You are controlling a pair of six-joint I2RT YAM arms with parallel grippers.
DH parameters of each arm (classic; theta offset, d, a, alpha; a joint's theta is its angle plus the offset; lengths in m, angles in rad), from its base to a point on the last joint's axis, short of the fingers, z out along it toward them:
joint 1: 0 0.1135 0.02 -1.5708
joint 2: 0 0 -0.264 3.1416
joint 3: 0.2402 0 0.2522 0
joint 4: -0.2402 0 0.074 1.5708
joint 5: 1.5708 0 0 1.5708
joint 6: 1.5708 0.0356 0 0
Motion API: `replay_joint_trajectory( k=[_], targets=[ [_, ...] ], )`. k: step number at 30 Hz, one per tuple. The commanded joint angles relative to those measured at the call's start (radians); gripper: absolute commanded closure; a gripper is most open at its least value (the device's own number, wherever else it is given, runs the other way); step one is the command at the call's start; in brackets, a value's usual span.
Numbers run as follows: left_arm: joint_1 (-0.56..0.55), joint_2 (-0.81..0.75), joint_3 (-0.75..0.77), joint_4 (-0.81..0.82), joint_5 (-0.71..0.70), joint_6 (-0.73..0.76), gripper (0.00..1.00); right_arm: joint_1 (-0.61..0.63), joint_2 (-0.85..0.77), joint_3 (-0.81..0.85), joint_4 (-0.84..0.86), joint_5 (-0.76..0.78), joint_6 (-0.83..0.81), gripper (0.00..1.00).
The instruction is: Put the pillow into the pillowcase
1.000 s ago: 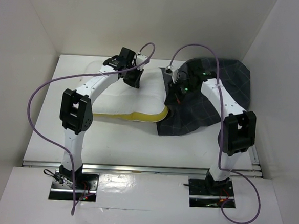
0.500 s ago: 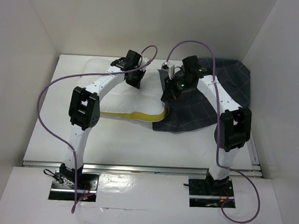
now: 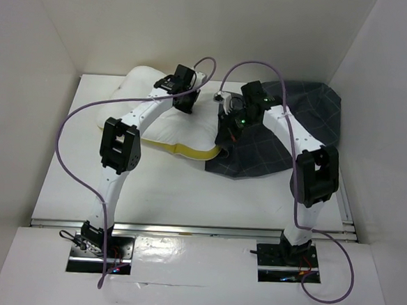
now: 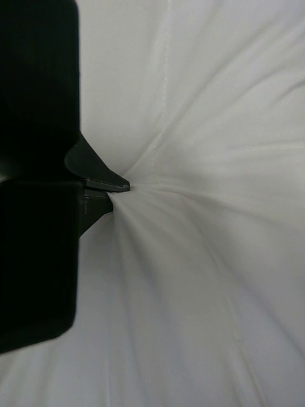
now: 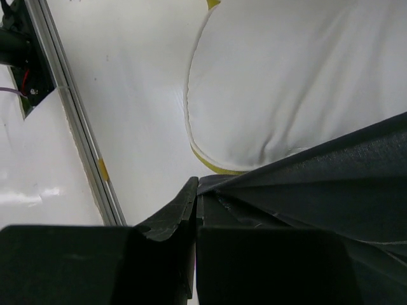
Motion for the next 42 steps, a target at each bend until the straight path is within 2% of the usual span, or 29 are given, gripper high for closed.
replay_joint_trajectory(
  k=[1,6,13,20,21,24,25,28,30,33,35,37,38,40,41,42],
  targets=[
    [0.014,-0.031,0.06,0.111,-0.05,-0.045,1.0,0.042,-0.049,-0.018,-0.013,-0.052,0.012,1.0],
    [-0.008,-0.049,0.049,0.111,-0.032,-0.087,1.0,0.067,0.05,0.074,0.008,-0.061,0.052,1.0],
    [-0.017,-0.058,0.038,0.111,-0.043,-0.116,1.0,0.067,0.181,0.307,0.017,-0.104,0.103,1.0],
    [-0.036,-0.08,-0.038,0.097,-0.058,-0.182,1.0,0.056,0.204,0.334,0.03,-0.104,0.124,1.0],
    [-0.036,-0.08,-0.047,0.085,-0.035,-0.182,0.93,0.056,0.195,0.322,0.03,-0.104,0.133,1.0],
    [-0.036,-0.113,-0.141,0.076,0.003,-0.182,0.53,0.034,0.16,0.273,0.051,-0.081,0.133,1.0],
    [-0.036,-0.135,-0.173,0.076,0.003,-0.199,0.31,0.034,0.15,0.26,0.051,-0.072,0.133,1.0],
    [-0.016,-0.23,-0.282,0.099,0.003,-0.213,0.15,0.008,0.138,0.23,0.039,-0.072,0.124,1.0],
    [-0.005,-0.317,-0.352,0.12,-0.006,-0.202,0.11,-0.007,0.138,0.219,0.03,-0.072,0.115,1.0],
    [0.006,-0.397,-0.401,0.12,-0.02,-0.153,0.11,-0.033,0.129,0.21,0.021,-0.072,0.115,1.0],
    [0.015,-0.486,-0.431,0.12,-0.009,-0.061,0.11,-0.042,0.129,0.209,0.021,-0.072,0.106,1.0],
    [0.015,-0.549,-0.498,0.12,0.099,0.029,0.11,-0.053,0.129,0.2,0.021,-0.072,0.106,1.0],
    [0.015,-0.577,-0.52,0.096,0.153,0.147,0.11,-0.062,0.129,0.2,0.021,-0.072,0.106,0.97],
    [0.015,-0.644,-0.599,0.08,0.212,0.233,0.1,-0.073,0.14,0.209,0.021,-0.072,0.106,0.81],
    [0.015,-0.661,-0.624,0.061,0.23,0.326,0.1,-0.073,0.14,0.209,0.021,-0.072,0.106,0.75],
    [0.015,-0.693,-0.67,0.035,0.23,0.355,0.1,-0.1,0.14,0.222,0.021,-0.082,0.115,0.58]
  ],
)
